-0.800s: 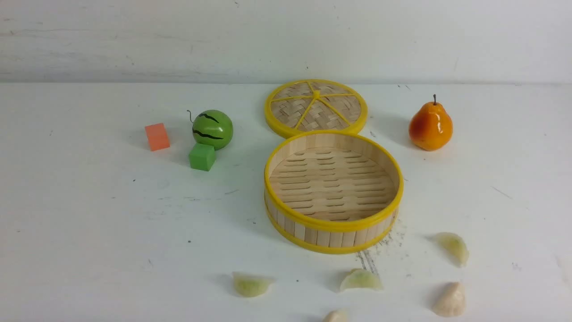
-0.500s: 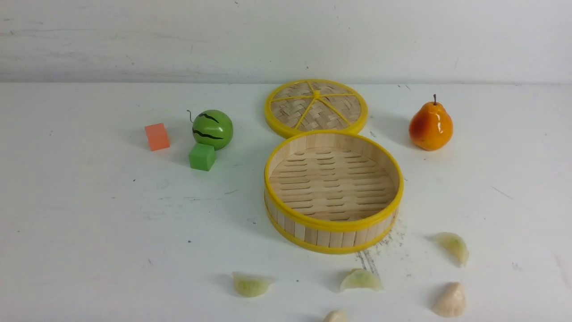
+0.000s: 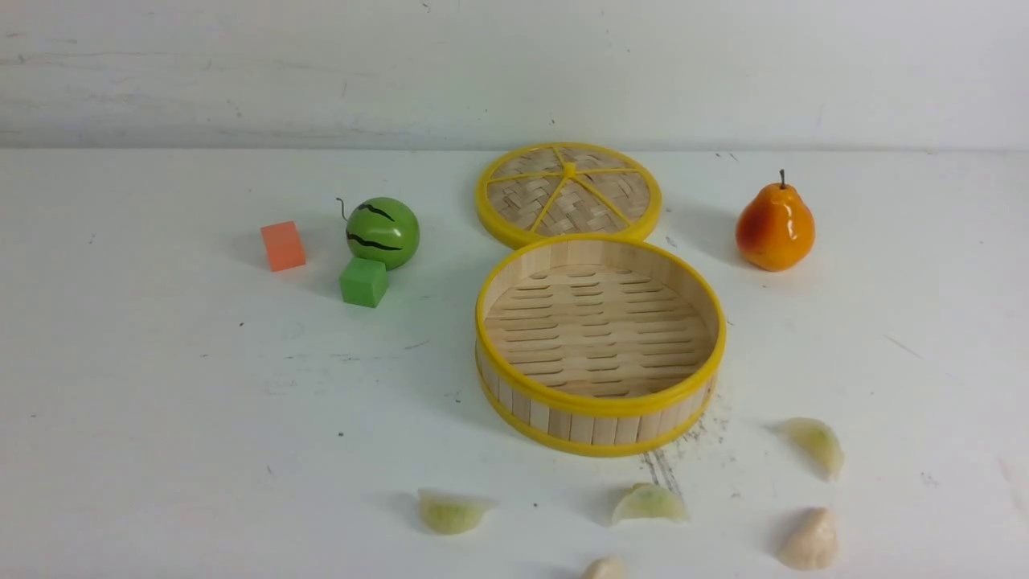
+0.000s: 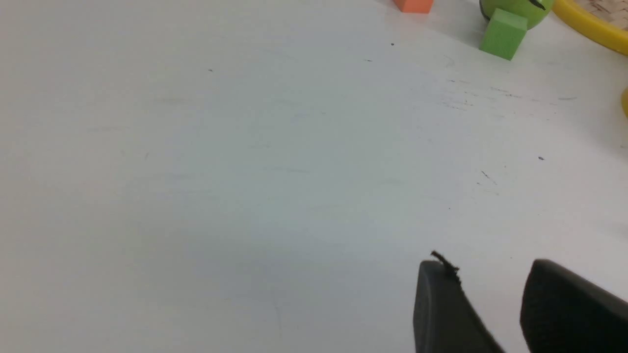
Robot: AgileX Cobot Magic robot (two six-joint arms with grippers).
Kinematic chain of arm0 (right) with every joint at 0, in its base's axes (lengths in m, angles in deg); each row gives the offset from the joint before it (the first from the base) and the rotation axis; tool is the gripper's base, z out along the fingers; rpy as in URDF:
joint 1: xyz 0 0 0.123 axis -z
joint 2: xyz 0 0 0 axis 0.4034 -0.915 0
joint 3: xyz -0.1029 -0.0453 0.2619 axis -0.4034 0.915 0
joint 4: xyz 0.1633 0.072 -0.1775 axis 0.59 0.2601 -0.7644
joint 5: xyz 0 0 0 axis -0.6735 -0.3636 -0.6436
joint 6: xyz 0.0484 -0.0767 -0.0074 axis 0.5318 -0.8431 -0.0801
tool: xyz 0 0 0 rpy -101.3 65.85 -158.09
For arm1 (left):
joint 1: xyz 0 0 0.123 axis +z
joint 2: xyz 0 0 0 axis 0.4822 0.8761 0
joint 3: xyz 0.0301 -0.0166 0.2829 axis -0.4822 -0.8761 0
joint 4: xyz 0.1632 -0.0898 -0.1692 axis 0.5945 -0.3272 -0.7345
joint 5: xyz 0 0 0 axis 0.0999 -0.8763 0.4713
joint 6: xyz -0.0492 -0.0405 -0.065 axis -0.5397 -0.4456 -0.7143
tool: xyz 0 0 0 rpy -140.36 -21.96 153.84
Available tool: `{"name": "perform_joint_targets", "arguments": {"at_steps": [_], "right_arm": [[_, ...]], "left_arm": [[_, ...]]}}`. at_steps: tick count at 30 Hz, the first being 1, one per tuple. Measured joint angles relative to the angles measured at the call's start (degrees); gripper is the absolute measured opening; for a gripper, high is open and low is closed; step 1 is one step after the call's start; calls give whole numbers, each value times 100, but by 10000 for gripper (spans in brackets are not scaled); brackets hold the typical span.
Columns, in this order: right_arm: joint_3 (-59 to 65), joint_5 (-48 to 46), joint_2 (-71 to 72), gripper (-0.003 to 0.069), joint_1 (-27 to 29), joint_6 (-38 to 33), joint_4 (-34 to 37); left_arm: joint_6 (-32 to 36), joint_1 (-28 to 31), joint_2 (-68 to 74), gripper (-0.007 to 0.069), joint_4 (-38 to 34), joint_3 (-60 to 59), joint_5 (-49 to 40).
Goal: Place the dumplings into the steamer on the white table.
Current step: 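Reach for and grasp a dumpling on the table with the left gripper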
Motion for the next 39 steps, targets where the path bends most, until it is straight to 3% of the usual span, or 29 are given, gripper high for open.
{"name": "perform_joint_targets", "arguments": {"at_steps": [31, 39], "right_arm": [[0, 0, 0, 239, 0, 12, 61], [0, 0, 0, 239, 0, 13, 459]], "left_arm": [[0, 0, 0, 237, 0, 0, 0], [0, 0, 0, 237, 0, 0, 0]]}}
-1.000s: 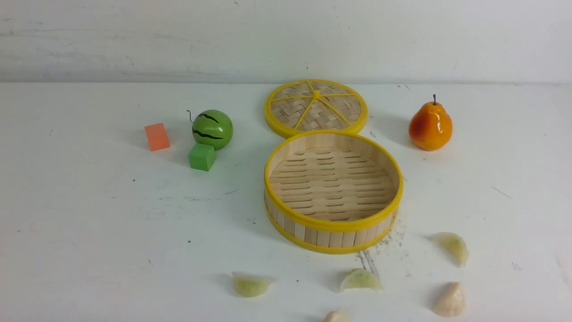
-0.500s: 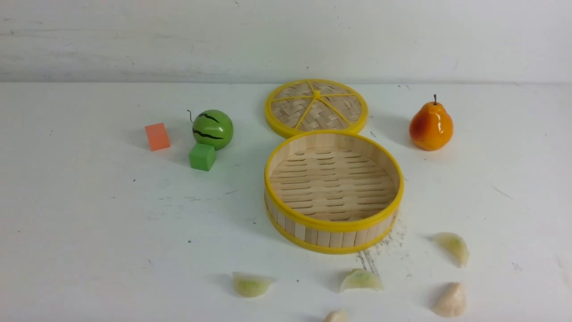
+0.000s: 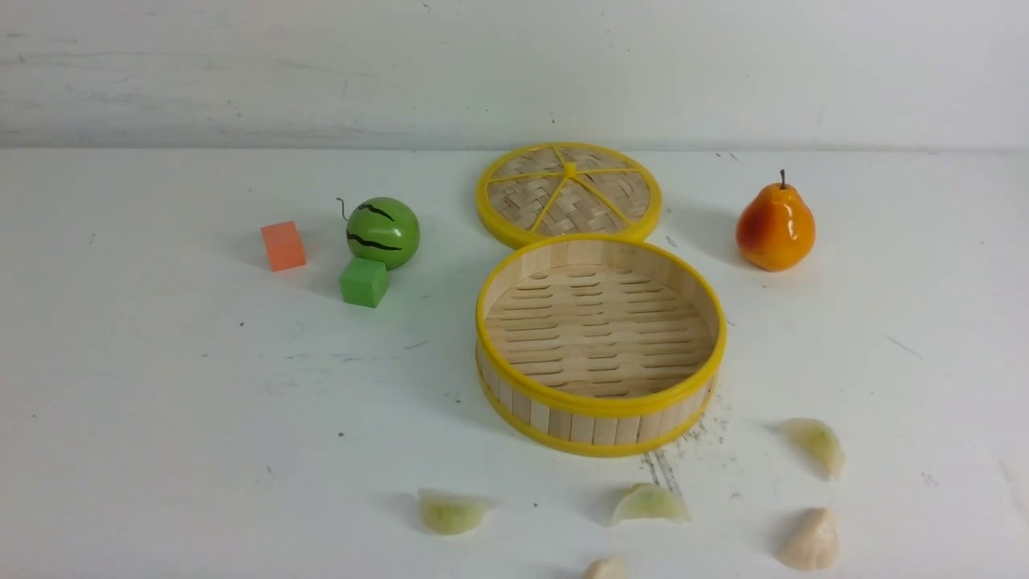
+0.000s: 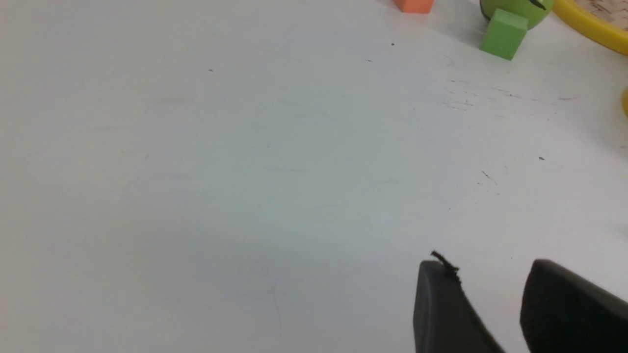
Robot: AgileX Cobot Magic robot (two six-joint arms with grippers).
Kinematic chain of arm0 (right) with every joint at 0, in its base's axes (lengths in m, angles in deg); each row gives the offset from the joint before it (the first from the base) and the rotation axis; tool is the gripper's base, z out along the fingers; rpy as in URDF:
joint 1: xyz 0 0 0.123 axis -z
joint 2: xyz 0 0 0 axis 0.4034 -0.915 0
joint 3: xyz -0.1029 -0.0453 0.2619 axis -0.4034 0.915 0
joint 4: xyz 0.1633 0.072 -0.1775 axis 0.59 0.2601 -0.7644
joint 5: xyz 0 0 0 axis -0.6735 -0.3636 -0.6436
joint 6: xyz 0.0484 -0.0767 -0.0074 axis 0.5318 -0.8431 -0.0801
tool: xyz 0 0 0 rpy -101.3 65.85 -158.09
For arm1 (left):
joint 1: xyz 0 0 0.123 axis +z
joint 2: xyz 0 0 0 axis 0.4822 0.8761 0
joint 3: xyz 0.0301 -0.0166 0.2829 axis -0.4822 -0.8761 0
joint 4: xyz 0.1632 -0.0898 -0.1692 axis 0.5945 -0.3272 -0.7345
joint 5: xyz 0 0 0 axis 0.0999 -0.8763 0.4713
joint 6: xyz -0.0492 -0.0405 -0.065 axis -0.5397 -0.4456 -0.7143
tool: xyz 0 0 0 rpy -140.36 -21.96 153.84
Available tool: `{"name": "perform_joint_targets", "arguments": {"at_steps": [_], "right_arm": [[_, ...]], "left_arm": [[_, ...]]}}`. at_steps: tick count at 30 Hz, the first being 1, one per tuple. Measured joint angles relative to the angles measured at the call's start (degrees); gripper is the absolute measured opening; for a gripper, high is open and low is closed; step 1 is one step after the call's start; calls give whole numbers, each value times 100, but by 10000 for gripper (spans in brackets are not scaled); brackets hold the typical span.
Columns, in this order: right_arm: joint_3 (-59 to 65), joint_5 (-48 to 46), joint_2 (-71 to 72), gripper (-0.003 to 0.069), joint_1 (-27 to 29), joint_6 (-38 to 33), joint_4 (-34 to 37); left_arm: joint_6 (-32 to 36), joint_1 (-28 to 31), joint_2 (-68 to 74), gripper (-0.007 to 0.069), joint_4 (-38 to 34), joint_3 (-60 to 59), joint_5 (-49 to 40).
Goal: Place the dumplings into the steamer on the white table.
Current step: 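Reach for and grasp a dumpling on the table with the left gripper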
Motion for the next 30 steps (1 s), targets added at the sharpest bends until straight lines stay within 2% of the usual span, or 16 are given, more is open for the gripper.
{"name": "perform_joint_targets", "arguments": {"at_steps": [5, 7, 8, 9, 10, 11, 12, 15, 18, 22, 25, 28, 30], "right_arm": [[0, 0, 0, 239, 0, 21, 338], [0, -7, 0, 239, 0, 189, 803], [0, -20, 0, 239, 0, 364, 1175], [0, -48, 0, 239, 0, 666, 1720], [0, -68, 0, 239, 0, 905, 2134], [21, -106, 0, 239, 0, 1280, 2769], [30, -116, 0, 239, 0, 1512, 3268], [45, -122, 0, 239, 0, 1972, 4200], [45, -117, 0, 239, 0, 1946, 4450], [45, -43, 0, 239, 0, 1645, 4450], [45, 3, 0, 239, 0, 1560, 4600], [-8, 3, 0, 239, 0, 1127, 4838], [-169, -7, 0, 239, 0, 483, 4936]], "left_arm": [[-79, 0, 0, 237, -35, 0, 116], [-492, 0, 0, 237, -500, -5, 475], [-900, 0, 0, 237, -1002, -5, 709], [-1737, 0, 0, 237, -1906, -5, 1048], [-1963, 0, 0, 237, -2326, -5, 1187], [-2687, 0, 0, 237, -3138, -5, 1434], [-3028, 0, 0, 237, -3728, -5, 1563], [-3662, 0, 0, 237, -4848, -5, 1777], [-3678, 0, 0, 237, -5315, -5, 1790], [-3534, 0, 0, 237, -5532, -5, 1711], [-3348, 0, 0, 237, -5568, 22, 1332], [-2511, 0, 0, 237, -5519, 358, 716], [-1669, 0, 0, 237, -5501, 723, 465]]}}
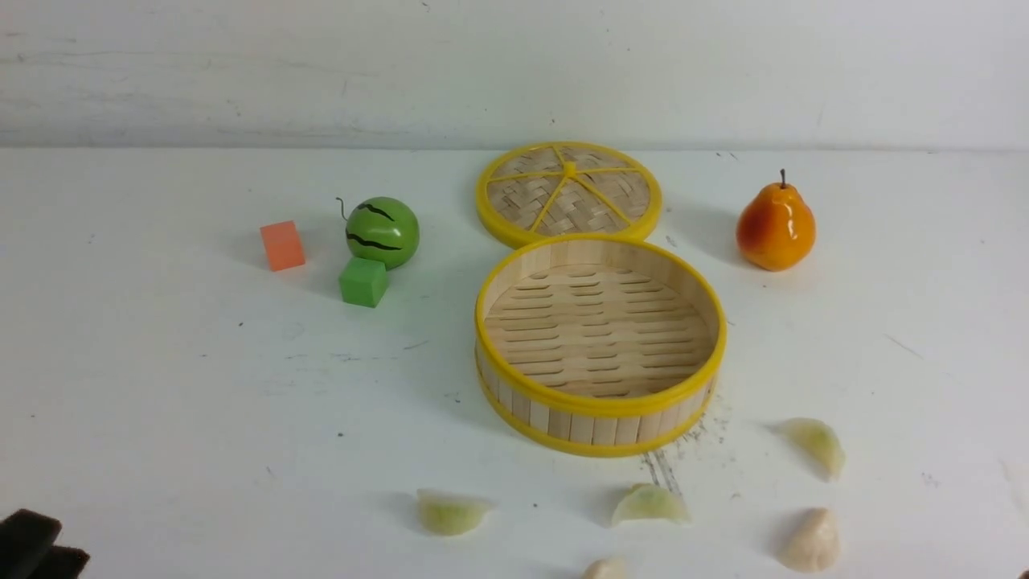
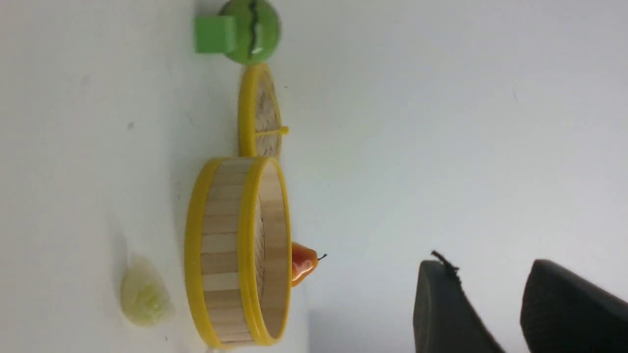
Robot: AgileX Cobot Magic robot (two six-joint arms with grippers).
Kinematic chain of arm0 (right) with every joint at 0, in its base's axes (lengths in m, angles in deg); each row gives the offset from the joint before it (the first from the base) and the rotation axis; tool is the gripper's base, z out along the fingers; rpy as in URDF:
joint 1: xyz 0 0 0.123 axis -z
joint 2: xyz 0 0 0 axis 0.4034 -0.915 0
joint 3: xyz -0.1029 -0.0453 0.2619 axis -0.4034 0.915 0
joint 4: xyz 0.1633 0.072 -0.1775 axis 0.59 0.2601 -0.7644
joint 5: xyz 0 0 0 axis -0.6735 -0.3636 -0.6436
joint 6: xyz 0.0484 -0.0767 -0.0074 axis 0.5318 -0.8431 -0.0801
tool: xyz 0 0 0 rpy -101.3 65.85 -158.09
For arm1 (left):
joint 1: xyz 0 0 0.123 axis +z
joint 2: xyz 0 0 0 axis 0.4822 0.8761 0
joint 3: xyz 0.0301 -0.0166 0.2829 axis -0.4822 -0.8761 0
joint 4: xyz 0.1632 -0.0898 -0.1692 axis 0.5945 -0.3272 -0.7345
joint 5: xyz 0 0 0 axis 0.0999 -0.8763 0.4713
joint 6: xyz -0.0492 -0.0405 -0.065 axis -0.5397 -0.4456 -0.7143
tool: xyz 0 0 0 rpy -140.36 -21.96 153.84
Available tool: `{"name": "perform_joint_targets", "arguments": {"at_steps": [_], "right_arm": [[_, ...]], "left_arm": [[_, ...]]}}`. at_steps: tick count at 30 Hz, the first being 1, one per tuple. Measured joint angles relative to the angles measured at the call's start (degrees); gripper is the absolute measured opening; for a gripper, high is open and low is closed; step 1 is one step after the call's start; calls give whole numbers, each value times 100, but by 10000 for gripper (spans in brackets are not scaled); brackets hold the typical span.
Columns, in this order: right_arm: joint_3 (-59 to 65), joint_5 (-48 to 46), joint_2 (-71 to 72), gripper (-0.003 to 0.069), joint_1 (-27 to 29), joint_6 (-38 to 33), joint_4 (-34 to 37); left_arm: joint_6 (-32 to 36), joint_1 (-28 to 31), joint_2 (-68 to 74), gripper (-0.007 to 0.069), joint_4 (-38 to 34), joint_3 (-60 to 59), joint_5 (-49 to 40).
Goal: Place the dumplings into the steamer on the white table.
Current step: 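Reach for and grasp a dumpling on the table with the left gripper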
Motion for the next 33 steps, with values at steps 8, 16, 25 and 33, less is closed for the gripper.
{"name": "perform_joint_targets", "arguments": {"at_steps": [8, 16, 25, 33], "right_arm": [[-1273, 128, -516, 164, 0, -2634, 104], [-2756, -447, -3086, -20, 0, -4676, 110], [-4274, -2653, -5638, -20, -676, -5200, -258], [-4643, -3709, -6035, -15, -1160, -5152, -537]], "left_arm": [[3011, 0, 548, 183, 481, 1688, -1245], [3378, 0, 3134, -14, 2622, 3654, -3451], [3320, -2024, 5521, -14, 4788, 5110, -4923], [3212, -3451, 7441, -14, 5628, 6026, -5305]]}}
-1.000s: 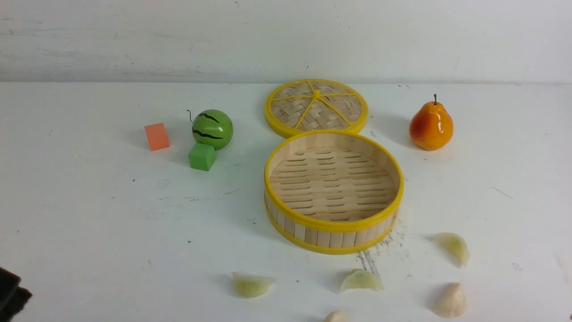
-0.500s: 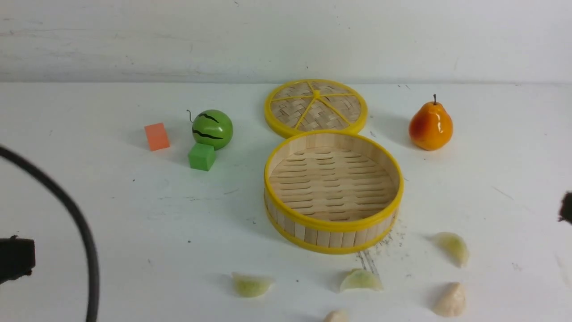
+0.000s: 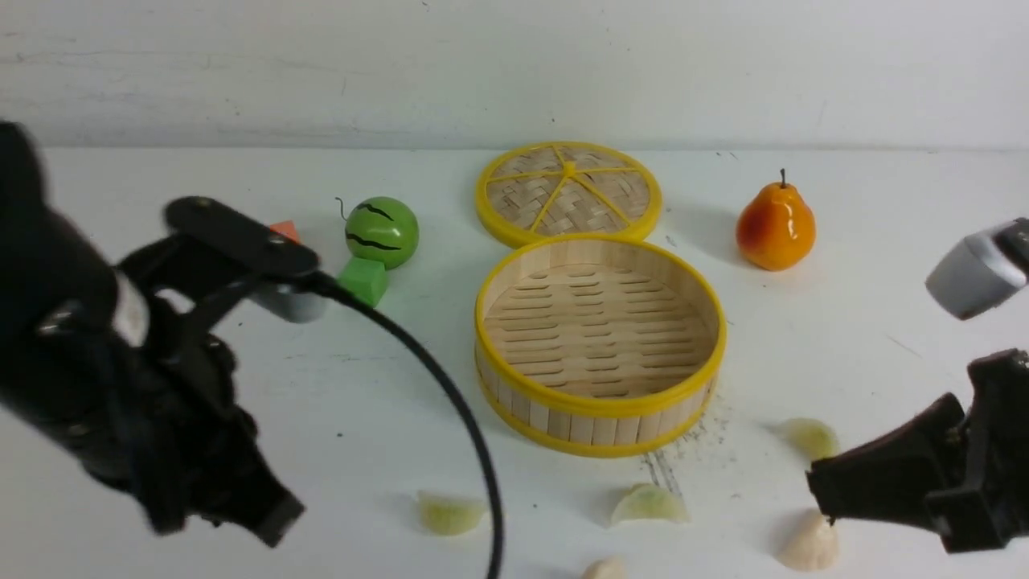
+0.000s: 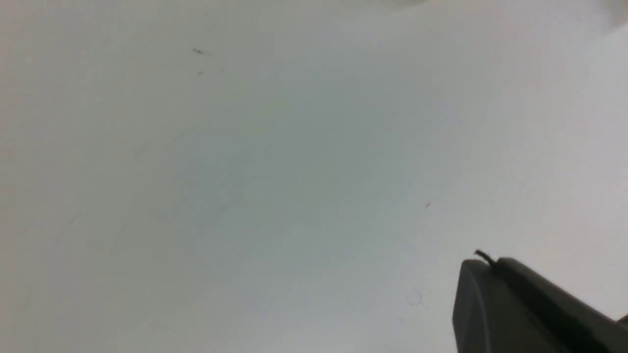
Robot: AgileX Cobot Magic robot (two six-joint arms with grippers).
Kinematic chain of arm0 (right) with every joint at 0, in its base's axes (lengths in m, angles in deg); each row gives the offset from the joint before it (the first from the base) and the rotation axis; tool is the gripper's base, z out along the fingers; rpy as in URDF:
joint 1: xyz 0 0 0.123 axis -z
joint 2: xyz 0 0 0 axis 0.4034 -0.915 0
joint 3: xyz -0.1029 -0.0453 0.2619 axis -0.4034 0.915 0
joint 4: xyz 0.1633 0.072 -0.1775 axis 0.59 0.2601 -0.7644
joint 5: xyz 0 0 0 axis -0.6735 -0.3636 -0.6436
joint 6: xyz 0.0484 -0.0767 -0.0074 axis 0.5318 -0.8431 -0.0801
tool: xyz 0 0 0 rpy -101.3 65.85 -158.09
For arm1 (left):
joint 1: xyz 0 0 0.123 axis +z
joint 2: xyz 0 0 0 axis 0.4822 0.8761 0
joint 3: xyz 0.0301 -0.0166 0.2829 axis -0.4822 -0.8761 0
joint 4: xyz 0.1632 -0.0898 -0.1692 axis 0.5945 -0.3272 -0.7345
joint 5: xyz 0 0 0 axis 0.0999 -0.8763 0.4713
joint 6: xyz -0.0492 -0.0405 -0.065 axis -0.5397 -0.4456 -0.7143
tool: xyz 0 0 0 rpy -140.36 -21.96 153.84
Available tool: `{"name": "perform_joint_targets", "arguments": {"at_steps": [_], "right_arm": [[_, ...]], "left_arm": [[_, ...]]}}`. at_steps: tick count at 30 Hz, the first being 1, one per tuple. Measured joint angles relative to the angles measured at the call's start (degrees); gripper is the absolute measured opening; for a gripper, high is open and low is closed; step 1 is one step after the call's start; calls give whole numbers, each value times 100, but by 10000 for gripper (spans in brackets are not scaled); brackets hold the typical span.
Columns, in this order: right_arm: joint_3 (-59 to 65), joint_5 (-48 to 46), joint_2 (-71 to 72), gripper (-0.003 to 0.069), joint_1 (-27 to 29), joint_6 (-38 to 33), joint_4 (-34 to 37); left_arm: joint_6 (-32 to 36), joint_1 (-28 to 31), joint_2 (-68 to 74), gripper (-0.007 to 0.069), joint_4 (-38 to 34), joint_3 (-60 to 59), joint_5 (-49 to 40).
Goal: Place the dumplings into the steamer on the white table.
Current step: 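Reach for and grasp a dumpling on the table with the left gripper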
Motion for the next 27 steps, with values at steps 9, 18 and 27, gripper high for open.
{"name": "perform_joint_targets", "arguments": {"at_steps": [9, 18, 27], "right_arm": [[0, -333, 0, -10, 0, 236, -493], [0, -311, 0, -8, 0, 236, -507], [6, -266, 0, -1, 0, 236, -514]], "left_arm": [[-9, -74, 1563, 99, -377, 1117, -9], [1717, -74, 2545, 468, -352, 1437, 778], [2926, -74, 3541, 509, -596, 1443, 1441]]}}
